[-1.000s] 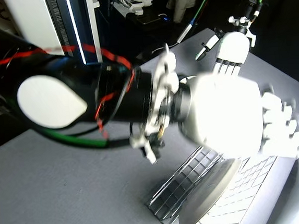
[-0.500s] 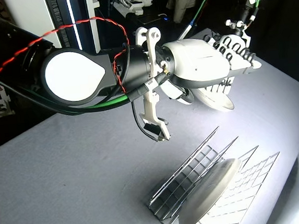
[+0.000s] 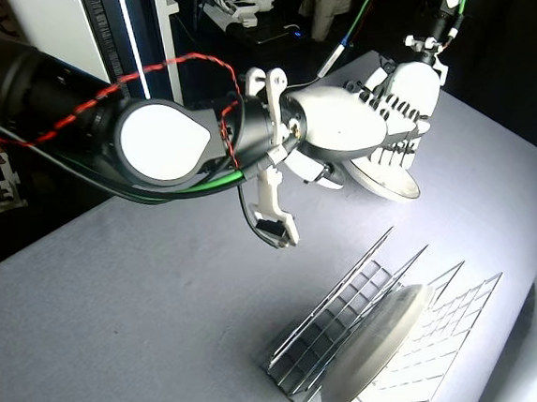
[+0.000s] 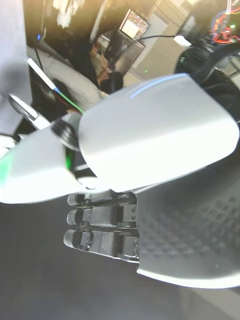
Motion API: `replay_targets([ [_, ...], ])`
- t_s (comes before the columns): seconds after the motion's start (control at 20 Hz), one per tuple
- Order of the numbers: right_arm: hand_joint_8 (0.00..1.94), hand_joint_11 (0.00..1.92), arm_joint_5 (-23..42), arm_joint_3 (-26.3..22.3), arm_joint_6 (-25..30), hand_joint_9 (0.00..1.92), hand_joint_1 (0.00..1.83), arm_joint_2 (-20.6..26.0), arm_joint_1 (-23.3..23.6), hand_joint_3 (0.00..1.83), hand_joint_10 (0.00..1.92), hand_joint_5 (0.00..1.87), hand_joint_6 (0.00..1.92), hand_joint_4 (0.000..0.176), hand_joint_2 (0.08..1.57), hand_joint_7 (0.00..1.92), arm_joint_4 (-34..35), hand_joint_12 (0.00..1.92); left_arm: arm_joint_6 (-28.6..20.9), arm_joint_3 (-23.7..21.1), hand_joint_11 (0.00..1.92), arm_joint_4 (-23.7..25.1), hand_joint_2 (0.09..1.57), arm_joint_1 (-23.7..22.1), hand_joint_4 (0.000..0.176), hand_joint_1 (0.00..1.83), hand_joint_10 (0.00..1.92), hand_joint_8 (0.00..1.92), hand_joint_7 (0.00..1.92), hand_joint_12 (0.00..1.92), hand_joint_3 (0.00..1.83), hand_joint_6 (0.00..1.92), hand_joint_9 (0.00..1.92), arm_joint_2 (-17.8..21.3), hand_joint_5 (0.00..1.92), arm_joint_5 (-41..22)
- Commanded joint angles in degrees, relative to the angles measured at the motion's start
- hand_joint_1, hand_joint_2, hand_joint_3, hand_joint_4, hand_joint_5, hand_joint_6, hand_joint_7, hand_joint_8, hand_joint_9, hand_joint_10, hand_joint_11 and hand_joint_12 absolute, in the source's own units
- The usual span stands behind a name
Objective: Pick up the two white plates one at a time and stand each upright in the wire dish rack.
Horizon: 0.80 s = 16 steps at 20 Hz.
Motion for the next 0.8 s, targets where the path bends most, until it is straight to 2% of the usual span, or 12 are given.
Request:
replay_targets([
  [0.0, 0.0, 0.05, 3.17, -0.21, -0.15, 0.0, 1.64, -0.6, 0.0, 0.02, 0.0, 0.0, 0.0, 0.0, 1.11, 0.0, 2.71, 0.03, -0.37, -0.22, 0.01, 1.12, 1.16, 0.56, 0.0, 0.0, 0.0, 0.0, 0.05, 0.01, 0.0, 0.0, 0.03, -0.96, 0.05, -3.39],
  [0.05, 0.0, 0.04, 2.69, -0.21, -0.15, 0.0, 1.61, -1.07, -0.48, 0.02, 0.0, 0.0, 0.0, 0.0, 1.13, 0.0, 2.71, 0.03, -0.37, -0.22, 0.01, 1.12, 1.16, 0.59, 0.0, 0.0, 0.01, 0.01, 0.06, 0.01, 0.0, 0.01, 0.04, -0.96, 0.06, -3.38],
  [0.1, 0.0, 0.0, 1.78, -0.2, -0.16, 0.0, 1.62, -1.82, -1.04, 0.0, 0.0, 0.0, 0.0, 0.0, 1.13, 0.0, 2.71, 0.17, -0.37, -0.23, 0.01, 1.12, 1.15, 0.59, 0.0, 0.0, 0.0, 0.0, 0.04, 0.01, 0.0, 0.0, 0.03, -1.0, 0.04, -3.34],
  [0.2, 0.0, 0.0, 0.94, -0.06, -0.16, 0.0, 1.64, -3.55, -2.11, 0.0, 0.0, 0.0, 0.0, 0.0, 1.14, 0.0, 2.72, 0.22, -0.37, -0.22, 0.02, 1.12, 1.16, 0.59, 0.0, 0.0, 0.01, 0.01, 0.05, 0.02, 0.0, 0.01, 0.04, -1.09, 0.06, -3.33],
  [0.35, 0.0, 0.0, 0.07, 1.01, -0.17, 0.0, 1.63, -6.19, -2.96, 0.01, 0.0, 0.0, 0.0, 0.0, 1.16, 0.0, 2.72, 0.25, -0.36, -0.17, 0.0, 1.12, 1.16, 0.78, 0.0, 0.0, 0.0, 0.0, 0.05, 0.02, 0.0, 0.0, 0.03, -1.13, 0.05, -3.25],
  [0.4, 0.0, 0.0, -0.15, 1.45, -0.17, 0.0, 1.66, -7.02, -2.99, 0.0, 0.0, 0.0, 0.0, 0.0, 1.15, 0.0, 2.72, 0.17, -0.36, -0.13, 0.01, 1.12, 1.16, 0.81, 0.0, 0.0, 0.0, 0.0, 0.04, 0.02, 0.0, 0.0, 0.03, -1.15, 0.05, -3.23],
  [0.55, 0.0, 0.0, -0.39, 4.4, -0.18, 0.0, 1.67, -10.95, -3.02, 0.0, 0.0, 0.0, 0.0, 0.0, 1.16, 0.0, 2.72, 0.17, -0.36, -0.05, 0.01, 1.12, 1.16, 0.81, 0.0, 0.0, 0.0, 0.0, 0.05, 0.03, 0.0, 0.0, 0.03, -1.2, 0.06, -3.23],
  [0.65, 0.0, 0.0, -0.48, 6.89, -0.4, 0.0, 1.68, -13.73, -3.06, 0.0, 0.0, 0.0, 0.0, 0.0, 1.16, 0.0, 2.72, 0.27, -0.36, 0.02, 0.01, 1.12, 1.17, 0.81, 0.0, 0.0, 0.0, 0.01, 0.06, 0.03, 0.0, 0.01, 0.04, -1.23, 0.07, -3.23],
  [0.75, 0.0, 0.0, -0.48, 9.04, -0.47, 0.0, 1.67, -15.84, -3.21, 0.0, 0.0, 0.0, 0.0, 0.0, 1.16, 0.0, 2.72, 0.27, -0.35, 0.05, 0.02, 1.12, 1.16, 0.81, 0.0, 0.0, 0.01, 0.01, 0.06, 0.03, 0.0, 0.0, 0.04, -1.24, 0.07, -3.23],
])
